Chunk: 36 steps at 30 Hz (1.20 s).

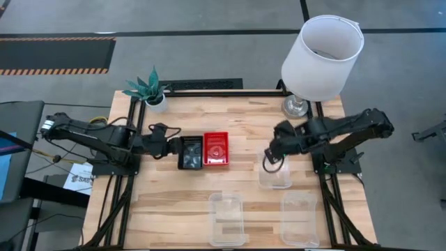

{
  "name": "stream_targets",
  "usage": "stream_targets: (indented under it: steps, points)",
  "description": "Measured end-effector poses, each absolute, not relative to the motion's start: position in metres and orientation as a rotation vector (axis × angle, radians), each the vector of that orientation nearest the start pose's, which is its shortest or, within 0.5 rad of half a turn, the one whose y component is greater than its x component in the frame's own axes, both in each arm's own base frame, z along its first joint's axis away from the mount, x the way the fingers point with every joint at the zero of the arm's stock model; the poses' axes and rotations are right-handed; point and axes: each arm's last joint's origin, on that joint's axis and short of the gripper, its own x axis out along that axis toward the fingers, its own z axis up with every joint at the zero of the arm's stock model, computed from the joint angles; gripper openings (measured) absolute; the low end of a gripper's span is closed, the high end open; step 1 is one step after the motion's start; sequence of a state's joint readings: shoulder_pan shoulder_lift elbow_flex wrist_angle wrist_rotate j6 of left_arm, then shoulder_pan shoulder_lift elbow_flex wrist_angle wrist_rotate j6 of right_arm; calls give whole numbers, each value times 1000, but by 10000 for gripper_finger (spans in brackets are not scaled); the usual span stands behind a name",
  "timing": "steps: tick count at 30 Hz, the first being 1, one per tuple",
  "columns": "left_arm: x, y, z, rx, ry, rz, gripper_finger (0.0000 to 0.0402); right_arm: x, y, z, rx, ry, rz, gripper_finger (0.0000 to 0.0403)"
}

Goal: Stack baskets by color
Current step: Move the top transparent bin to the center of the table

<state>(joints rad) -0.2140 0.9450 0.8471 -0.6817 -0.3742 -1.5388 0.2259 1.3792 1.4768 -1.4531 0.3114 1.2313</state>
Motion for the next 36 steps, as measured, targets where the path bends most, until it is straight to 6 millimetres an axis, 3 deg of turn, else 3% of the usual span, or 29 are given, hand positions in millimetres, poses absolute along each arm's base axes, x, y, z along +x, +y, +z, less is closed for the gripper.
stream_targets:
  steps: [6,10,27,36]
  points:
    - [186,-28,294,-1209,364,628,193,217,73,316,777,1084,-900,221]
    - [188,-29,292,-1205,368,633,193,225,78,296,854,1052,-864,221]
    - [188,-29,291,-1158,389,628,193,248,30,220,899,1119,-861,221]
    - [188,-29,292,-1156,388,624,193,279,10,193,906,1135,-772,221]
